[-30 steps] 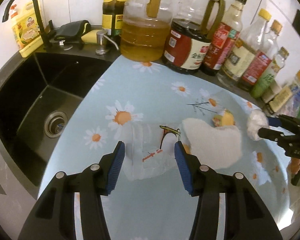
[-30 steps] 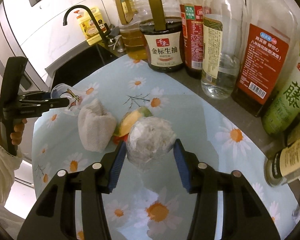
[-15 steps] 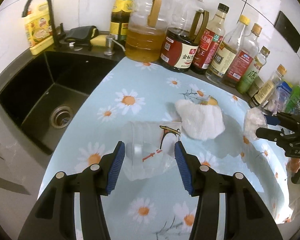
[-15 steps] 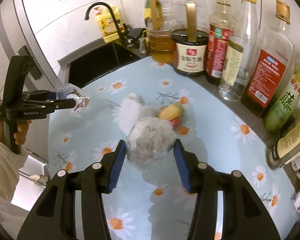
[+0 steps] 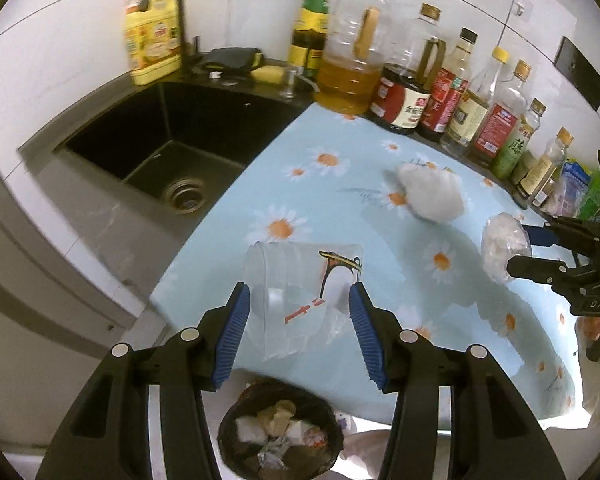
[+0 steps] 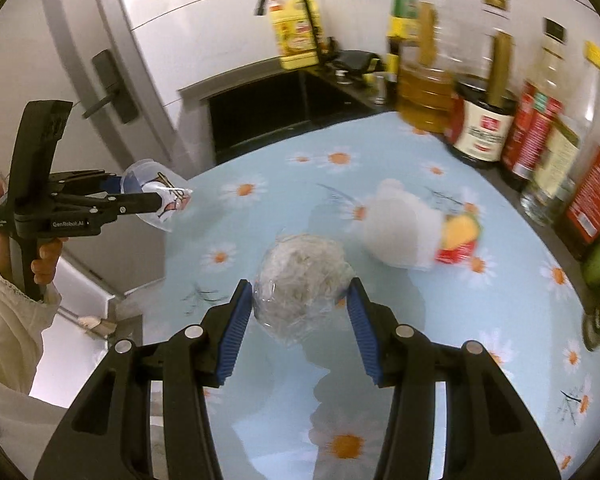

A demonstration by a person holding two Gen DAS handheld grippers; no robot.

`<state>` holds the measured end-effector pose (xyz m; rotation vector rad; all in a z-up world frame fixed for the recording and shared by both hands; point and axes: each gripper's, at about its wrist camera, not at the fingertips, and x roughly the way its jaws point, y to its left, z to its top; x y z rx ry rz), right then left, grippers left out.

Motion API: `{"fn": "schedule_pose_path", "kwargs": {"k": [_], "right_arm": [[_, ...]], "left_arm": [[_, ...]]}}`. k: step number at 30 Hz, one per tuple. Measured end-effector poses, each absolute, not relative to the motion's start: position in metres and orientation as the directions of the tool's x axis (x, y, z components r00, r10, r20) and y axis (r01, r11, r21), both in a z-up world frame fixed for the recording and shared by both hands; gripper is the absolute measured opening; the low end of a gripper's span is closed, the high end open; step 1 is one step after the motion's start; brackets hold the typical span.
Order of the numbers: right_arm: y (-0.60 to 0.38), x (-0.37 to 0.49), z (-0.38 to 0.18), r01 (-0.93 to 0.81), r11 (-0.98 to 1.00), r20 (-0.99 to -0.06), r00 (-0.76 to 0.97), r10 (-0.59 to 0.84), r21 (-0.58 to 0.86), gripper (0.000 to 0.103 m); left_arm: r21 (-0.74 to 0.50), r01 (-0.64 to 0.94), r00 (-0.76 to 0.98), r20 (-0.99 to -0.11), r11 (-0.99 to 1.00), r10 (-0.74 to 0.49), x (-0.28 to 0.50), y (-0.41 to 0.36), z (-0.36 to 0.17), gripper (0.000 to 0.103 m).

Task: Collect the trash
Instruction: 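Lift the plastic cup and plastic bag and carry both over the black bin, then open both tools to drop the plastic cup and plastic bag into the bin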

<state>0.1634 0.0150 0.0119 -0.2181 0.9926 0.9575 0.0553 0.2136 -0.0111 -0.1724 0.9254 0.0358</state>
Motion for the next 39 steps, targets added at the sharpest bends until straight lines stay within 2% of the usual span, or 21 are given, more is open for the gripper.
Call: {"fn": "schedule_pose_path", "kwargs": {"k": [18,28,39], "right_arm": [[0.114,0.073,0.008,-0.907,0.330,-0.794,-0.009,0.608,0.263,0.050],[0.144,0.025,-0.021,-0.918,0.283,-0.832,-0.084,0.548,0.278,0.050],[0.162,-0.013,-0.076,-0.911,0.300,-0.870,-0.112,0.479,0.282,0.050]], "left_arm": [[-0.119,-0.269,0.541,-0.840,0.956,0.048,-0.070,0.258,-0.030,0.050],[-0.151,-0.275,0.470,-0.882,0.950,-0.005,-0.097,0.263,-0.069,0.050],[-0.166,-0.209,0.362,-0.929,0.964,-0.082,-0.098,0.265,-0.129,0.050]]}}
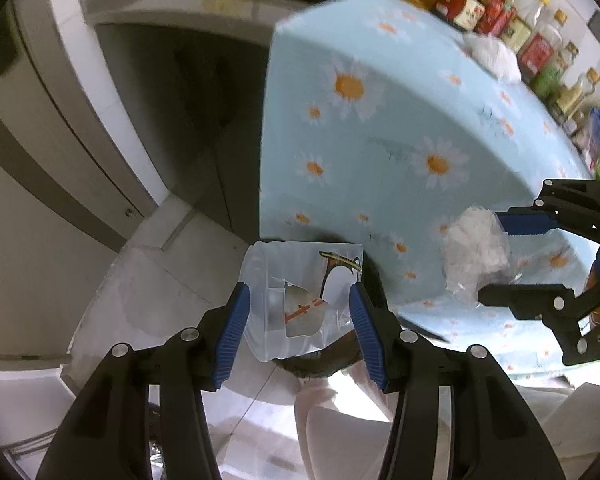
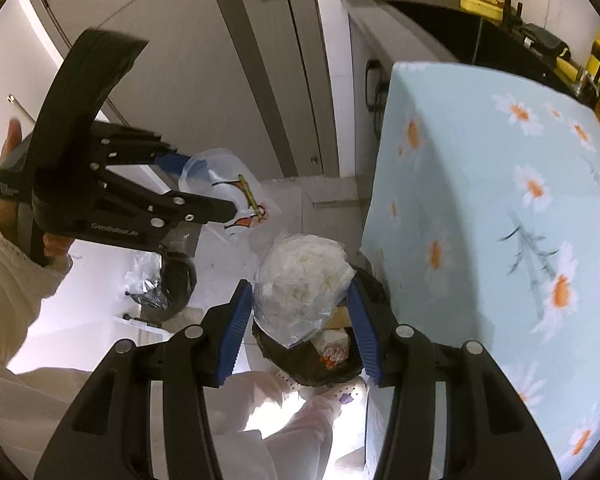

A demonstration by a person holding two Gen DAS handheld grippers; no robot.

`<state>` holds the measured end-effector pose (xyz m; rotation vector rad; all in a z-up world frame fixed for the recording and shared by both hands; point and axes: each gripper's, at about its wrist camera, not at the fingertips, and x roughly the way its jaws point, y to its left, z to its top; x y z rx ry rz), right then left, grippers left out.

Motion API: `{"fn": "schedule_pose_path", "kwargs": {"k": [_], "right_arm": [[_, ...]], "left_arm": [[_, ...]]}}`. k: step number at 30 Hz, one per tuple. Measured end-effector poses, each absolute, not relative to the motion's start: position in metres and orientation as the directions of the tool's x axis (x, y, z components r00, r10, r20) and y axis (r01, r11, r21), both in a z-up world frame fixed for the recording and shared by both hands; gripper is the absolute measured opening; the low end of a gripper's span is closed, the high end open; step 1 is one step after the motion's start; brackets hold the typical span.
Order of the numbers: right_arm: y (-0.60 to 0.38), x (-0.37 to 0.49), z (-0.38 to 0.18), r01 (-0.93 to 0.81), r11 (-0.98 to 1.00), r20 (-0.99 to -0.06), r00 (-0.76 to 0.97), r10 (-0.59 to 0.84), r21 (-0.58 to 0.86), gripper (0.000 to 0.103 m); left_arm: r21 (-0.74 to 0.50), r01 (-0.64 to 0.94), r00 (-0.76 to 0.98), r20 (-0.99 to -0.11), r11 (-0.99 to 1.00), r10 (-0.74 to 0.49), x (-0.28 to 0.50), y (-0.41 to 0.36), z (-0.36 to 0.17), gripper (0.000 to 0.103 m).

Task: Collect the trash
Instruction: 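Open both tools to drop the plastic cup and plastic bag into the bin, then move both open tools back over the cloth toward the white bag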

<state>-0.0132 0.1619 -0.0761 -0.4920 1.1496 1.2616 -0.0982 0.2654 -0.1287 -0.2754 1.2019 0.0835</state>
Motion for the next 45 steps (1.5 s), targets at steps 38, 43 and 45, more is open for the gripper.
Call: {"fn": "schedule_pose_path", "kwargs": {"k": [38,43,45], "right_arm": [[0.173,-0.028,-0.212,-0.823,0.506,-0.931,-0.069,0.359,0.256,0.078],[0.171,-0.030,-0.212,-0.825,0.504,-0.934,-0.076,0.348,0.255,0.079],[0.169,-0.032,-0.210,-0.827,0.504,-0.936,-0.072,0.343,0.248,0.079]], "left_arm": [[-0.182,0.017,0.138,-0.974,0.983,-0.182,-0.060,0.251,-0.257,0.074],[-0.185,0.017,0.146,-0.972,0.983,-0.186,-0.059,0.250,-0.255,0.074],[-0.191,0.016,0.152,-0.970,0.981,-0.191,-0.060,0.251,-0.254,0.074]]}}
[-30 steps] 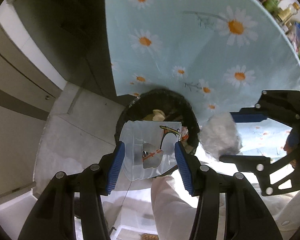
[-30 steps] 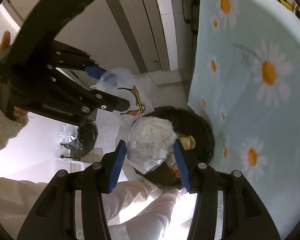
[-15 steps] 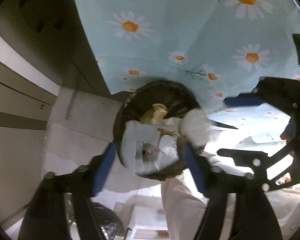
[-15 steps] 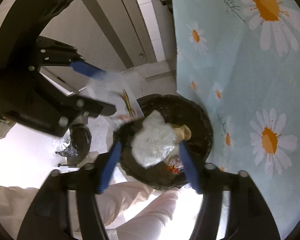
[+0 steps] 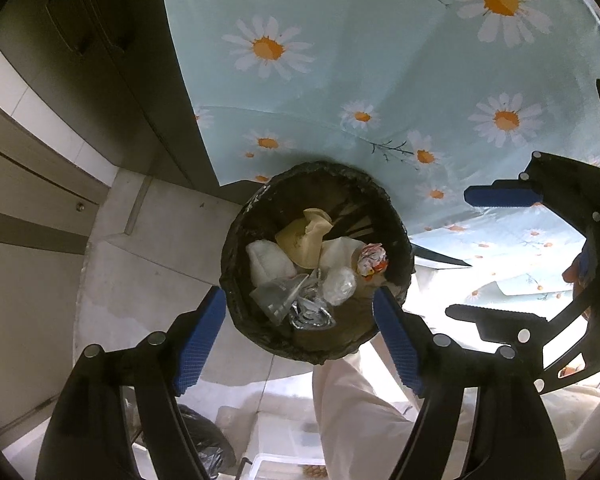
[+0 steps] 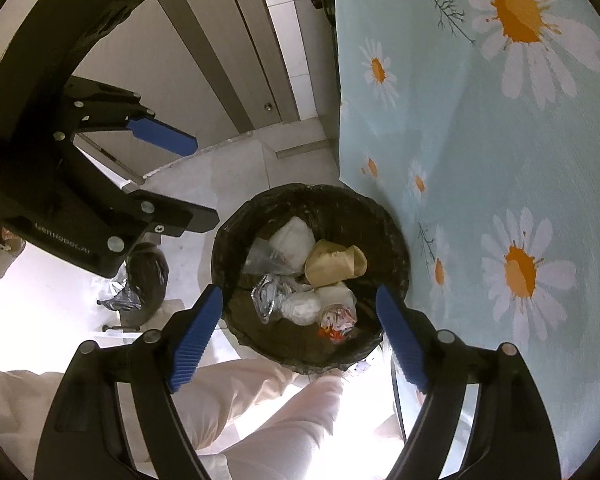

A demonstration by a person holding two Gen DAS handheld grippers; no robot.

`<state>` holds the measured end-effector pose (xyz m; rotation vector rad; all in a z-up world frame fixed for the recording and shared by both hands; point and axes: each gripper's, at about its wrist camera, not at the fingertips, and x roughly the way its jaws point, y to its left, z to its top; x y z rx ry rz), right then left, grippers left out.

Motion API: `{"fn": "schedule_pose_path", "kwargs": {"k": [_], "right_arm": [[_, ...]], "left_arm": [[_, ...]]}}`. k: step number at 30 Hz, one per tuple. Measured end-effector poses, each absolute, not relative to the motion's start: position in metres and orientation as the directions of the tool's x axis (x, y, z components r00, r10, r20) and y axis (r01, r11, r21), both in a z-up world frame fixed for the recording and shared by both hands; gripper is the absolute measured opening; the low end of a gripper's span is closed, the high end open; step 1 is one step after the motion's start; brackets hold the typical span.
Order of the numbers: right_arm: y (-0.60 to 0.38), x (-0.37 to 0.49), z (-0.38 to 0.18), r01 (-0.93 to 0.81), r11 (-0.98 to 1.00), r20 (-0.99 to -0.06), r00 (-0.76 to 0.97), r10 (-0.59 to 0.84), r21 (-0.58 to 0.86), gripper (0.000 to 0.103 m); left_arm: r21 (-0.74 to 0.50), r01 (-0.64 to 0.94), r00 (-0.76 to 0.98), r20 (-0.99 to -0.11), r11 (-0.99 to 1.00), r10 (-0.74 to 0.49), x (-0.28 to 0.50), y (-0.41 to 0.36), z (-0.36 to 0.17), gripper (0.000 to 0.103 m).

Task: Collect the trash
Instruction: 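Move both open tools back over the cloth toward the white bag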

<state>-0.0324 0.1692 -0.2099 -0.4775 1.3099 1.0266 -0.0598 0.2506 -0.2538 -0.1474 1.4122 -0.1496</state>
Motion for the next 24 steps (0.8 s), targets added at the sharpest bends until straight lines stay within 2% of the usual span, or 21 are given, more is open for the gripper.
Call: {"fn": "schedule_pose_path", "kwargs": {"k": [14,24], "right_arm": [[0.167,-0.050,-0.173,-0.855,0.460,-0.933,-0.072,0.351,0.239,0.079],[0.157,-0.047,-0.112,-0.854,0.441,-0.895,-0.062,0.441,0.277,0.079]], "left_arm": [[-0.186,-0.013,0.227,-0.957,0.983,-0.178,-0.075,0.253,-0.227,0.074],[-0.206,-0.065,0.314,-0.933,0.976,-0.176,-0.092,0.258,-0.184,0.074]]}}
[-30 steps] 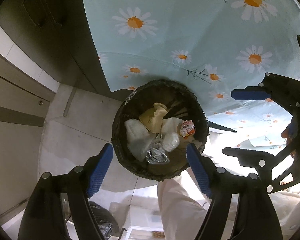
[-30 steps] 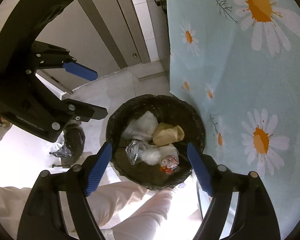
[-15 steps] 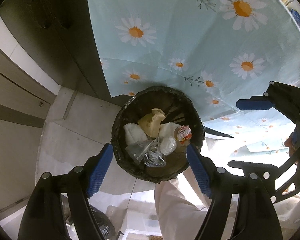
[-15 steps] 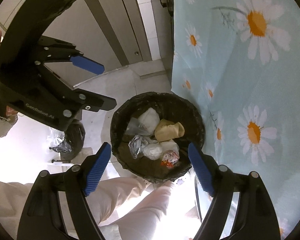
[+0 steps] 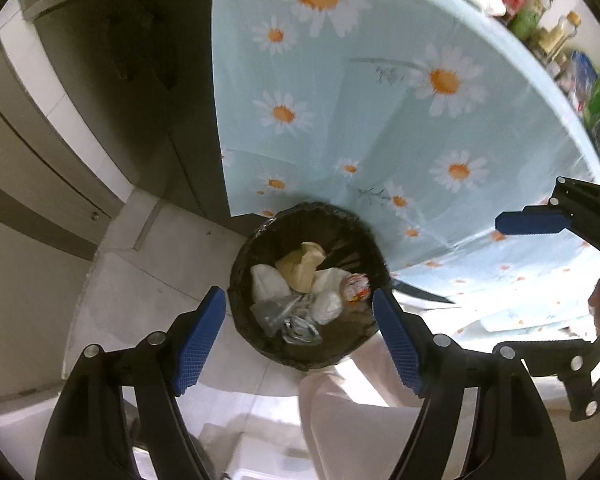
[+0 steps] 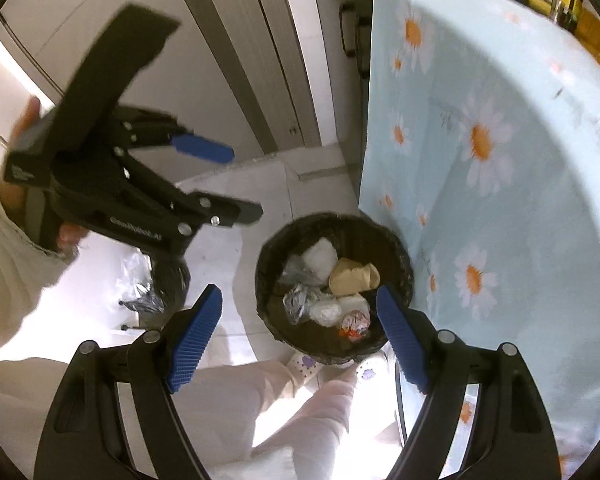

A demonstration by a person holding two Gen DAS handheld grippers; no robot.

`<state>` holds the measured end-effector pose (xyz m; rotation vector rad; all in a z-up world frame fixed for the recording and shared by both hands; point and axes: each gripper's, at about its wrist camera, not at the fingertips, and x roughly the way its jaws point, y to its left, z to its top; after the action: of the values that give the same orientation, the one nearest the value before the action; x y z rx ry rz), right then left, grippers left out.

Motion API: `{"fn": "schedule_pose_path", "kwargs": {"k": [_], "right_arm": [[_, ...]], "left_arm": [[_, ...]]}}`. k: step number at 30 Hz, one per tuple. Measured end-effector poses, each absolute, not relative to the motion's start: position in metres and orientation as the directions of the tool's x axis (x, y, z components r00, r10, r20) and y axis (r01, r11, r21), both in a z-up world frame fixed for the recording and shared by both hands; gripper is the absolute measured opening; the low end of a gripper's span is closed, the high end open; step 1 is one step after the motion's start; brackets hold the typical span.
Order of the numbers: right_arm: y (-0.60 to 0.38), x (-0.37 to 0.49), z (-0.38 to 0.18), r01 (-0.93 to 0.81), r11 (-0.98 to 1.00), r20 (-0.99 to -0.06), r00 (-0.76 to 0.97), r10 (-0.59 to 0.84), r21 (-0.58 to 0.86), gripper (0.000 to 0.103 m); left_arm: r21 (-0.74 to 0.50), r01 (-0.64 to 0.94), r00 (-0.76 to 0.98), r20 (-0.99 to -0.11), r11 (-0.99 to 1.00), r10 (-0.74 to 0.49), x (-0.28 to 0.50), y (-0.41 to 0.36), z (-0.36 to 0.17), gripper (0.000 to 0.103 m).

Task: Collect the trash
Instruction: 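Move both open tools back over the cloth toward the white bag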

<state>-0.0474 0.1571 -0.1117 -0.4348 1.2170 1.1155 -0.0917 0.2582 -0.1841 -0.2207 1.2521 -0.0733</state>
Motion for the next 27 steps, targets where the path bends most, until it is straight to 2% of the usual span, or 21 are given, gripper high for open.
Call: {"fn": "schedule_pose_path", "kwargs": {"k": [4,13,14,15,16,17,19,27], "right_arm": [[0.150,-0.040,-0.078,-0.869,0.427,-0.874,-0.012,0.486,0.249,0.079],[0.115,-0.001,-0.016,-0.862,0.468,-0.827,0.111,0.551,0.196,0.079],[0.110,0.005,-0.011,-0.856,0.480,-0.823,0.127,0.553,0.191,0.079],[0.103,0.012,-0.005,-0.848,0.498,-0.818,0.154,0.555,0.178,0.079],[0.097,0.017,-0.002,-0.840,0.517,-0.813,0.181,0.554,0.165,0.080],[0.091,0.023,0.001,-0.830,0.536,-0.808,0.206,0.552,0.154,0.090],[0.076,0.036,0.009,-0.807,0.571,-0.790,0.248,0.561,0.152,0.097],[0.017,0.096,0.017,-0.717,0.680,-0.771,0.344,0.536,0.153,0.098]], "left_arm": [[-0.168,-0.037,0.346,-0.927,0.985,-0.145,-0.095,0.252,-0.160,0.074],[-0.171,-0.058,0.471,-0.873,0.984,-0.124,-0.082,0.250,-0.099,0.074],[-0.168,-0.059,0.489,-0.864,0.984,-0.118,-0.078,0.248,-0.091,0.075],[-0.164,-0.061,0.502,-0.858,0.985,-0.112,-0.074,0.247,-0.086,0.084],[-0.155,-0.063,0.517,-0.850,0.986,-0.101,-0.070,0.245,-0.081,0.087],[-0.148,-0.058,0.535,-0.840,0.987,-0.094,-0.064,0.242,-0.074,0.087],[-0.151,-0.042,0.559,-0.823,0.988,-0.102,-0.053,0.238,-0.063,0.088],[-0.176,0.001,0.616,-0.776,0.984,-0.139,-0.001,0.212,-0.035,0.088]]}}
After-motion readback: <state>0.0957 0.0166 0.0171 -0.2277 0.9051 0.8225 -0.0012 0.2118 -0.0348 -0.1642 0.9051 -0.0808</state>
